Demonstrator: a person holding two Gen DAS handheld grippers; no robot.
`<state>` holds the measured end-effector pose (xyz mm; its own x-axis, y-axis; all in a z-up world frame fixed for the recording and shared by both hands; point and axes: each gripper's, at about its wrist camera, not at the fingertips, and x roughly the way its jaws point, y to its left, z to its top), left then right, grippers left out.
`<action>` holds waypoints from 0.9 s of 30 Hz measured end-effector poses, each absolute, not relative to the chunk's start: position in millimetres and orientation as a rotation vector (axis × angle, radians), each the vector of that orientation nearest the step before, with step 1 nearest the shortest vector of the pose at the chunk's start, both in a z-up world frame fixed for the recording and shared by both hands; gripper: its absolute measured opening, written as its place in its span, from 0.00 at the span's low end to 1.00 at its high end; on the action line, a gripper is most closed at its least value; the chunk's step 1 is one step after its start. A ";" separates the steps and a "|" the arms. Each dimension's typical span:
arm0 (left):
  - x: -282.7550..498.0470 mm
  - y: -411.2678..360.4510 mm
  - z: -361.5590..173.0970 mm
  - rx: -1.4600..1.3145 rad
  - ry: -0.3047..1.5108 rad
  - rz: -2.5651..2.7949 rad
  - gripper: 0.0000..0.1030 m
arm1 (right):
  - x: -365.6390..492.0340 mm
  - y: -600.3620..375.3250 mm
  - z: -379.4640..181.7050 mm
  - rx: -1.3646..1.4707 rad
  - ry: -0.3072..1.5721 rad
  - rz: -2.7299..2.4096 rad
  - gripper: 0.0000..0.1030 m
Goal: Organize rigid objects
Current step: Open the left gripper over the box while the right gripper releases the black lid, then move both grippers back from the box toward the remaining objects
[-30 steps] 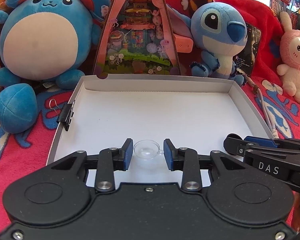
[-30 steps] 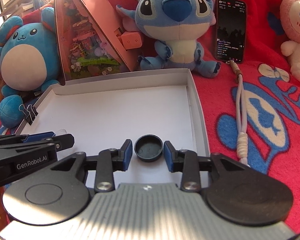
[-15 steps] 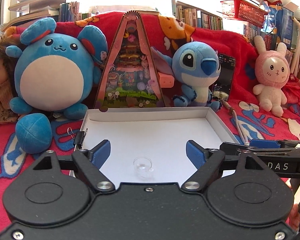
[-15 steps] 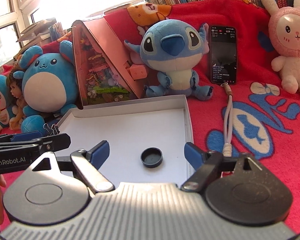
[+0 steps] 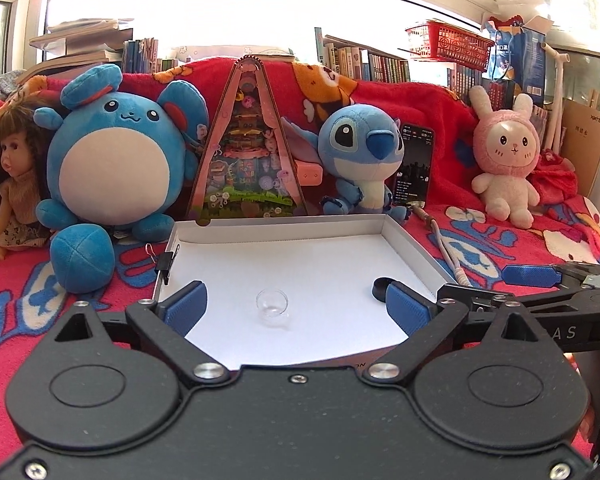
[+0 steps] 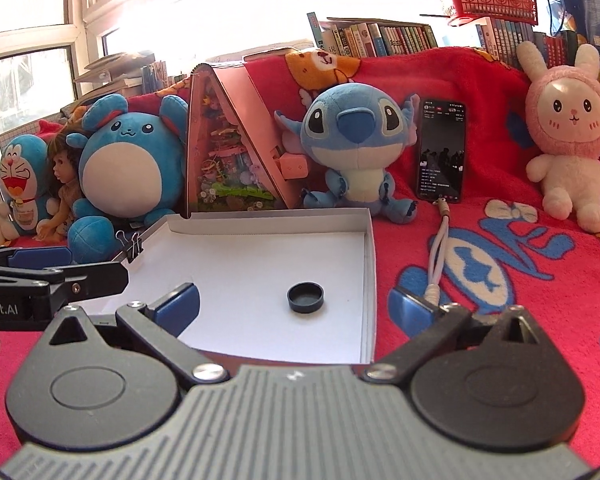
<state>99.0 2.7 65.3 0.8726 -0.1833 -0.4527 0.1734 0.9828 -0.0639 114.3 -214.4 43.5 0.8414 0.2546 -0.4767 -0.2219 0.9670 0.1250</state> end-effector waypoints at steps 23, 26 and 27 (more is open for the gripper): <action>42.4 10.7 30.5 0.013 0.494 -0.180 0.94 | 61.9 -221.6 17.1 0.048 0.512 0.216 1.00; 36.7 12.1 25.6 0.023 0.504 -0.163 0.94 | 56.9 -218.4 13.0 0.018 0.524 0.201 1.00; 34.8 12.8 24.0 0.024 0.506 -0.159 0.94 | 54.7 -217.2 11.3 0.008 0.525 0.196 1.00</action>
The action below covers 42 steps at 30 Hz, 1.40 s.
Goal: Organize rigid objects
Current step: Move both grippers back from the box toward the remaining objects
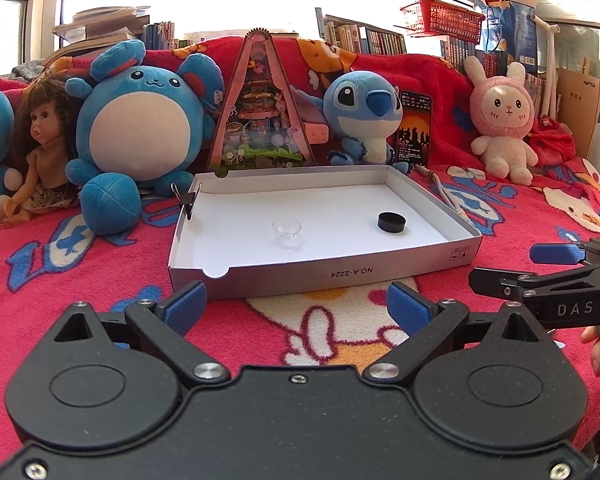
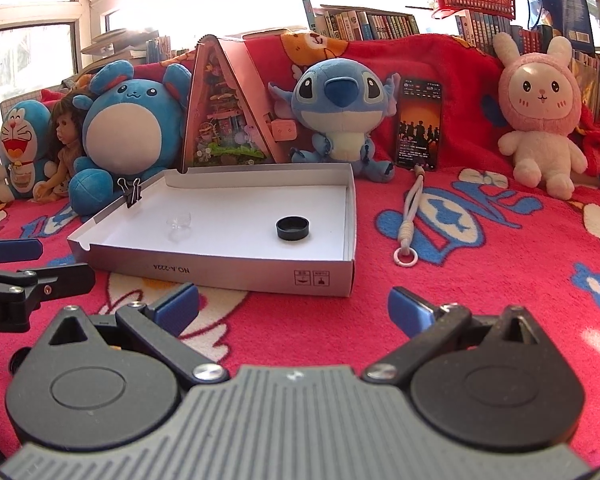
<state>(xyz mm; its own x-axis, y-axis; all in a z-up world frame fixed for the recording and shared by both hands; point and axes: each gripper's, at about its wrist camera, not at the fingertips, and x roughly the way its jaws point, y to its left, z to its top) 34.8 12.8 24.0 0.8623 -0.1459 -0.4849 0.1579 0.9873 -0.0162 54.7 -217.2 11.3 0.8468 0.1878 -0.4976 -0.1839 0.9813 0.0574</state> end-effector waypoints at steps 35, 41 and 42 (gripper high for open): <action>-52.5 37.4 0.4 0.059 0.514 -0.111 0.73 | -32.4 -206.3 -5.4 -0.007 0.487 0.267 0.85; -55.4 47.6 1.1 0.018 0.552 -0.100 0.49 | -44.5 -200.4 -8.6 -0.065 0.544 0.257 0.47; -54.7 48.4 0.4 0.014 0.561 -0.099 0.47 | -45.6 -200.3 -8.9 -0.076 0.546 0.254 0.46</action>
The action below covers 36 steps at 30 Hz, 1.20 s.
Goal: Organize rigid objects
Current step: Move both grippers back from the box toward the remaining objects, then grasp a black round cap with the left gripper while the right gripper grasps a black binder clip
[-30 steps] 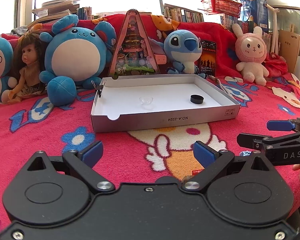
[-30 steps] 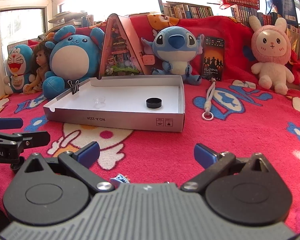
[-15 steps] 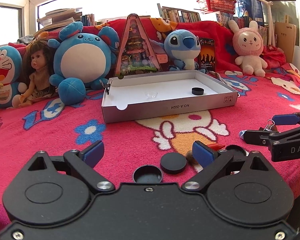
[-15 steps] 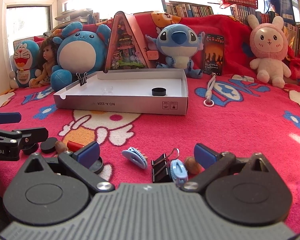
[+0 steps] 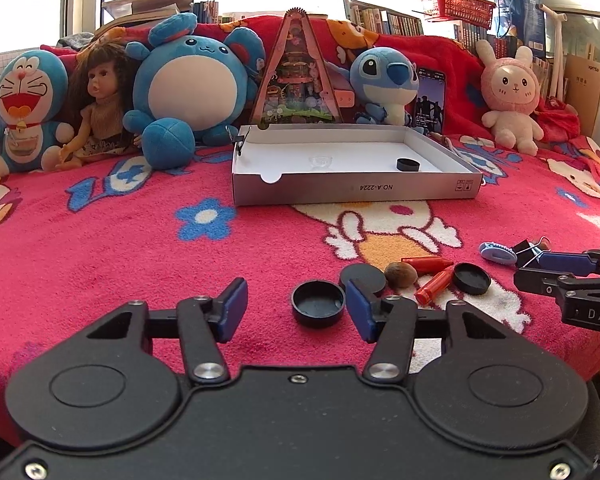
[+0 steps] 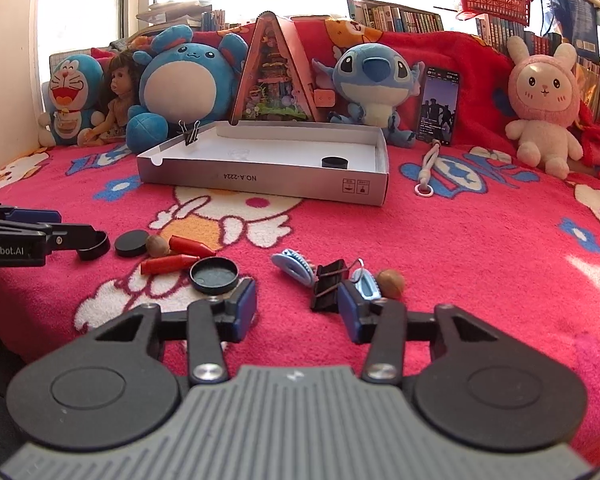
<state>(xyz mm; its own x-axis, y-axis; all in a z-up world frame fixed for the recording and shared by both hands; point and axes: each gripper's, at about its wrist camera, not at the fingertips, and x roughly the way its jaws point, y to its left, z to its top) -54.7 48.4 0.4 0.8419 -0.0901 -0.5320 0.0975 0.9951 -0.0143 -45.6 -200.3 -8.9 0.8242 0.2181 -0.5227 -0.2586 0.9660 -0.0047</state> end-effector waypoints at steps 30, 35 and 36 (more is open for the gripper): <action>-37.1 38.3 -7.7 0.021 0.579 -0.075 0.25 | -20.5 -246.4 1.9 0.132 0.640 0.029 0.26; -33.0 36.6 -9.4 0.024 0.565 -0.060 0.27 | -18.3 -228.0 -0.7 0.153 0.649 0.067 0.28; -31.8 36.6 -9.7 0.024 0.563 -0.056 0.28 | -14.9 -226.4 -2.0 0.168 0.656 0.057 0.31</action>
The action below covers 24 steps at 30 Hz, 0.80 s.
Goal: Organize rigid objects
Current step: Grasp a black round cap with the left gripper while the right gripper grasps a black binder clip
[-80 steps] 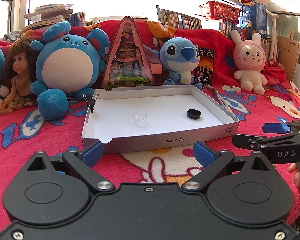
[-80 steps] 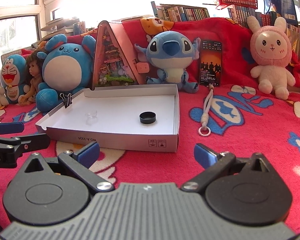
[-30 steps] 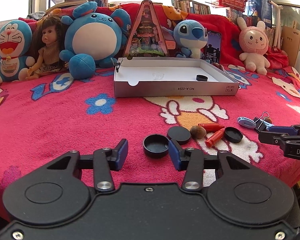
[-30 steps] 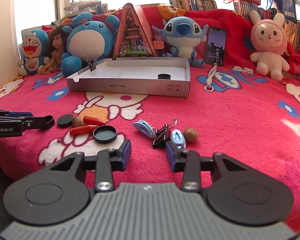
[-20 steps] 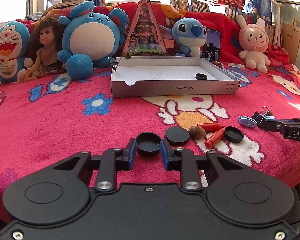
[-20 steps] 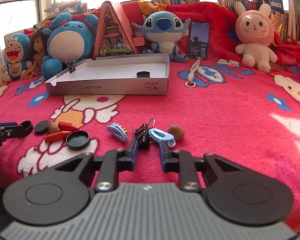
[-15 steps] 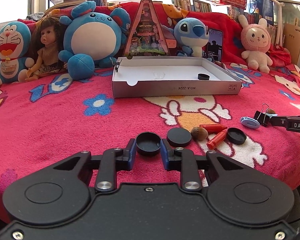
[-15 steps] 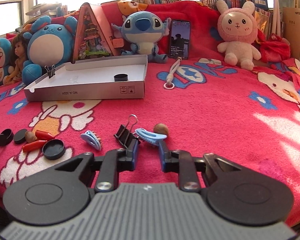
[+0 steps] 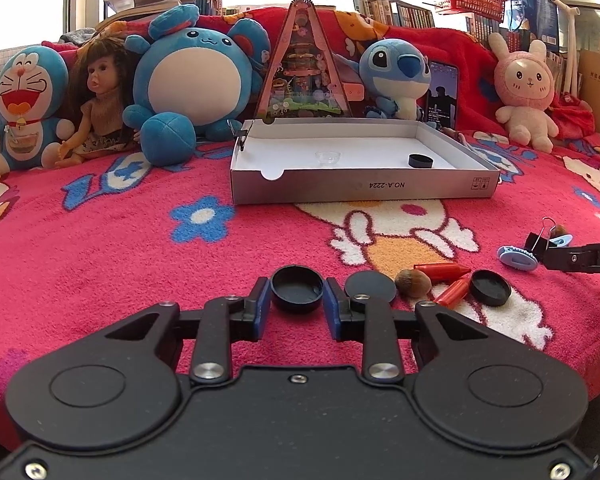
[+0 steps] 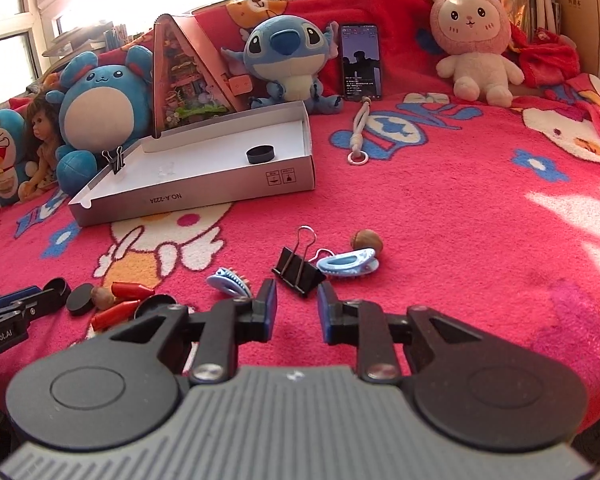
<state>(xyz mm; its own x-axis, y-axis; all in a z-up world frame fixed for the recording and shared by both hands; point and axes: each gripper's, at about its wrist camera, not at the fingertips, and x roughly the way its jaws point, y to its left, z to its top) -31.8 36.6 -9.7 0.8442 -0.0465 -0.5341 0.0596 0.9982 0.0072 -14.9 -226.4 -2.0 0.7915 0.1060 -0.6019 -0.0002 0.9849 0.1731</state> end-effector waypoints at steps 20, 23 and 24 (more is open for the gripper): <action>-23.7 32.1 -12.8 0.021 0.530 -0.074 0.30 | 13.4 -190.8 -12.9 0.196 0.591 -0.149 0.40; -24.1 27.6 -9.2 0.048 0.514 -0.081 0.30 | 11.9 -191.4 -11.4 0.202 0.580 -0.069 0.40; -23.3 26.8 -7.9 0.047 0.513 -0.083 0.30 | 12.0 -190.7 -10.8 0.196 0.578 -0.058 0.40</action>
<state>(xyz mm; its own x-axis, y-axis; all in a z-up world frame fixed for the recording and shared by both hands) -23.3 26.8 -7.9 0.8683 -0.0672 -0.4916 0.0909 0.9956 0.0246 12.0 -190.7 -10.8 0.8363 0.0005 -0.5482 0.1091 0.9799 0.1673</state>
